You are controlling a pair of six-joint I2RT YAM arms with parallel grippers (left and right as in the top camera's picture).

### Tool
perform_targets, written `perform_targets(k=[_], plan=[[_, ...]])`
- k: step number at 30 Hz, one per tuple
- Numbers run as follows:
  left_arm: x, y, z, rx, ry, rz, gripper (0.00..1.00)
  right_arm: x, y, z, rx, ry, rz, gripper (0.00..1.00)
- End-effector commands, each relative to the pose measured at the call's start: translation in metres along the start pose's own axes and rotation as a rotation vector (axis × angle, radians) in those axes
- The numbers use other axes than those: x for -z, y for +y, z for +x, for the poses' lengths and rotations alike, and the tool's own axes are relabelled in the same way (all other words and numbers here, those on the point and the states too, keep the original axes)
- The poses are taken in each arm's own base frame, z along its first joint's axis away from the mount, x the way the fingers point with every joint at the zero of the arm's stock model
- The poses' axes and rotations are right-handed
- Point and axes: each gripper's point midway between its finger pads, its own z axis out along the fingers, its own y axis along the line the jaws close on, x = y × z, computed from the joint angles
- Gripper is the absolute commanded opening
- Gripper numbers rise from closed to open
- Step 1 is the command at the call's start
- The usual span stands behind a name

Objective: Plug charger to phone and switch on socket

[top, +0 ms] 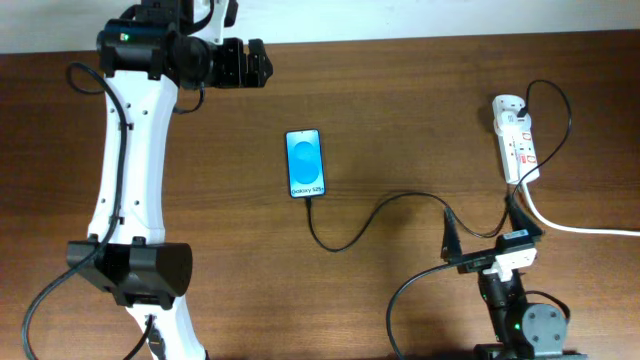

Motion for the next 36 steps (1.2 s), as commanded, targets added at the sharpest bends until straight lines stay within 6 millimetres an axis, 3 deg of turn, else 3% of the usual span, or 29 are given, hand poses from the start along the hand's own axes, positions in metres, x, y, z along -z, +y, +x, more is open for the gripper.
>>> perform_targets(k=[1, 3, 19, 21, 25, 27, 28, 30, 34, 36], plan=[[-0.003, 0.001, 0.001, -0.010, 0.008, 0.002, 0.99, 0.003, 0.002, 0.017, -0.007, 0.054, -0.003, 0.98], [-0.003, 0.001, 0.001, -0.010, 0.008, 0.001, 0.99, 0.008, 0.009, 0.054, -0.035, 0.206, -0.029, 0.98], [-0.003, 0.001, 0.004, -0.006, 0.020, -0.001, 0.99, 0.007, 0.009, 0.055, -0.035, 0.209, -0.033, 0.98], [-0.002, 0.011, 0.005, -0.007, 0.020, -0.063, 0.99, 0.007, 0.009, 0.055, -0.035, 0.210, -0.033, 0.98], [0.026, 0.009, -0.003, -0.040, -0.094, -0.104, 0.99, 0.007, 0.009, 0.055, -0.035, 0.209, -0.033, 0.98], [0.036, 0.007, 0.003, -0.124, -0.216, -0.100, 0.99, 0.007, 0.009, 0.055, -0.035, 0.209, -0.033, 0.98], [0.038, 0.007, 0.013, -0.166, -0.247, -0.102, 0.99, 0.007, 0.009, 0.055, -0.035, 0.209, -0.033, 0.98], [0.046, 0.009, 0.051, -0.293, -0.334, -0.117, 0.99, 0.007, 0.009, 0.055, -0.035, 0.210, -0.033, 0.98], [0.054, 0.012, 0.104, -0.407, -0.499, -0.144, 0.99, 0.007, 0.009, 0.055, -0.035, 0.209, -0.033, 0.98], [0.058, 0.023, 0.140, -0.421, -0.614, -0.202, 0.99, 0.007, 0.009, 0.055, -0.035, 0.210, -0.033, 0.98]])
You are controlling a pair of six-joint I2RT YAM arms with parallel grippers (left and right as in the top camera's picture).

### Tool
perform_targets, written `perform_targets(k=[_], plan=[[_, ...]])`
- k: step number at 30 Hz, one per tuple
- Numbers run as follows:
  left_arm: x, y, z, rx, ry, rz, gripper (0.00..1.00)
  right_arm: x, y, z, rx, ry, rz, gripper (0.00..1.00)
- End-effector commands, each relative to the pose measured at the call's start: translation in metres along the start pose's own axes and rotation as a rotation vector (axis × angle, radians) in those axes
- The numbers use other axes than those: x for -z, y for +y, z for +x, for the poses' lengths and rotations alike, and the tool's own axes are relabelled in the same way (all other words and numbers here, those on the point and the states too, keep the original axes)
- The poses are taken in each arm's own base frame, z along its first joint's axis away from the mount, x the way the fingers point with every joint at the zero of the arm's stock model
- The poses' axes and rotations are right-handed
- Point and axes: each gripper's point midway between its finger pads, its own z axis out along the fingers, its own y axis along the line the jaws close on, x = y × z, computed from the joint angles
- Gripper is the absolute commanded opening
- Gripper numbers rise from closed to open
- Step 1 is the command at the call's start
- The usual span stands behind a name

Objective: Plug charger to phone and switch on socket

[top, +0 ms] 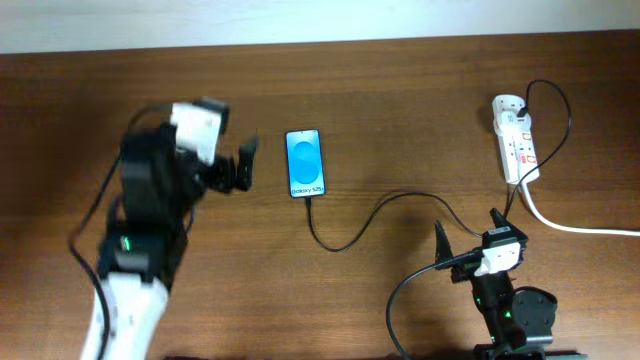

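Note:
The phone (305,163) lies face up mid-table with its blue screen lit. A black charger cable (345,243) is plugged into the phone's near end. From there it snakes right toward the white power strip (517,140) at the far right. My left gripper (246,165) hovers just left of the phone with its fingers apart, blurred and holding nothing. My right gripper (467,226) stands open near the front edge, below the cable's bend and well short of the strip.
A thick white lead (590,230) runs from the power strip off the right edge. The black cable loops around the strip's far end (560,100). The brown wooden table (400,90) meets a pale wall at the back.
My left arm has come from the table's back edge down to just left of the phone. My right gripper has shifted slightly left and nearer. Phone, cable and strip lie as before.

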Motion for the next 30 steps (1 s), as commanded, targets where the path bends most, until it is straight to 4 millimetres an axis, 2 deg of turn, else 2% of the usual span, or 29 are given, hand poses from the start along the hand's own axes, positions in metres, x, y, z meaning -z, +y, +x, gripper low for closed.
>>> perform_targets(k=[1, 4, 7, 11, 14, 15, 17, 30], plan=[[0.032, 0.001, 0.055, -0.066, -0.089, -0.107, 0.99, 0.000, 0.003, 0.002, 0.003, 0.005, -0.012, 0.98], [0.057, 0.003, 0.107, -0.078, -0.192, -0.196, 0.99, 0.000, 0.003, 0.003, 0.003, 0.005, -0.012, 0.98], [0.063, 0.003, 0.143, -0.078, -0.234, -0.227, 0.99, 0.000, 0.003, 0.003, 0.003, 0.005, -0.012, 0.98], [0.063, 0.003, 0.169, -0.079, -0.221, -0.247, 0.99, 0.000, 0.003, 0.002, 0.003, 0.005, -0.012, 0.98], [0.066, 0.005, 0.180, -0.075, -0.187, -0.267, 0.99, 0.000, 0.003, 0.002, 0.003, 0.005, -0.012, 0.98], [0.069, 0.006, 0.178, -0.077, -0.201, -0.275, 0.99, 0.000, 0.003, 0.002, 0.003, 0.005, -0.012, 0.98], [0.080, 0.005, 0.159, -0.091, -0.295, -0.289, 0.99, 0.000, 0.003, 0.002, 0.003, 0.005, -0.012, 0.98], [0.079, 0.005, 0.160, -0.090, -0.287, -0.287, 0.99, 0.000, 0.003, 0.002, 0.003, 0.005, -0.012, 0.98]])
